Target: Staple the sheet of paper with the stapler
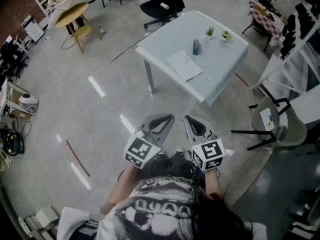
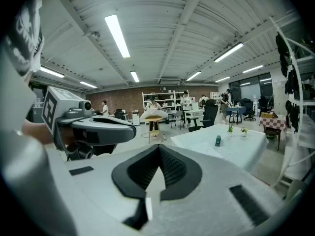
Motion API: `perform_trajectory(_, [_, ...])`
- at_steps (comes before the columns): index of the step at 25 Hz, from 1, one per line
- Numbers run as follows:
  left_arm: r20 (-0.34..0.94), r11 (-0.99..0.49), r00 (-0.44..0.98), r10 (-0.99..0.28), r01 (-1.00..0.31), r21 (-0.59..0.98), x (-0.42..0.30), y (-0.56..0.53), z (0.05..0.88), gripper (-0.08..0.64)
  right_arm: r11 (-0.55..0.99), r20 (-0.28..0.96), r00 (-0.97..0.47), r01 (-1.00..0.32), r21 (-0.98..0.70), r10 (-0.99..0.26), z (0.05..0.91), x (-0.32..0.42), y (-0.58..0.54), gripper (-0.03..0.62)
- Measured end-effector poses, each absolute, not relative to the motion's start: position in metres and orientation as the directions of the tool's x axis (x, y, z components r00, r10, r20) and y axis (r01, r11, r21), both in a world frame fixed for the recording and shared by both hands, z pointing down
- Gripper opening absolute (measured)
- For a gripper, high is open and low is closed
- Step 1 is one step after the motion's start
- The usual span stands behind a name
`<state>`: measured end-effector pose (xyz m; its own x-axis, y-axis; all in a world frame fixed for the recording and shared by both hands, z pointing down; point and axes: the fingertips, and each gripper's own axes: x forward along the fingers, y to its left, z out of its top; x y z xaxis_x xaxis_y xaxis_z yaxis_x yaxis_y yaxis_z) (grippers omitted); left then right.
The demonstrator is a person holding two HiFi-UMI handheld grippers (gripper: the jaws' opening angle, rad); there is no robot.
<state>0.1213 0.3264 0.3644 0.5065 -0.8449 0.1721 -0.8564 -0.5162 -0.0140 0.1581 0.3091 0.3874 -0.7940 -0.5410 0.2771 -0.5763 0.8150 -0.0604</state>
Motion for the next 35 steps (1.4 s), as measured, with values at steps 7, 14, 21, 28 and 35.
perform_trajectory(7, [0.177, -0.514, 0.504, -0.846, -0.857, -0.017, 0.109, 0.336, 0.365, 0.009, 0.809, 0.249, -0.786, -0.587, -0.014, -0.566, 0.382, 0.147, 0.316, -0.003])
perform_trajectory(14, [0.183, -0.517, 0.505, -0.844, -0.856, -0.02, 0.091, 0.341, 0.368, 0.009, 0.795, 0.256, -0.769, -0.606, -0.003, -0.585, 0.388, 0.132, 0.318, -0.003])
perform_trajectory(21, [0.19, -0.527, 0.515, -0.836, -0.85, -0.018, 0.073, 0.339, 0.374, 0.009, 0.774, 0.266, -0.75, -0.633, -0.022, -0.606, 0.397, 0.122, 0.313, -0.003])
perform_trajectory(28, [0.199, -0.534, 0.525, -0.828, -0.846, 0.011, 0.067, 0.324, 0.384, 0.009, 0.762, 0.292, -0.733, -0.647, -0.019, -0.615, 0.407, 0.122, 0.303, -0.003])
perform_trajectory(35, [0.232, -0.532, 0.523, -0.82, -0.846, 0.025, 0.058, 0.293, 0.398, 0.009, 0.77, 0.31, -0.742, -0.637, -0.046, -0.595, 0.421, 0.108, 0.267, -0.003])
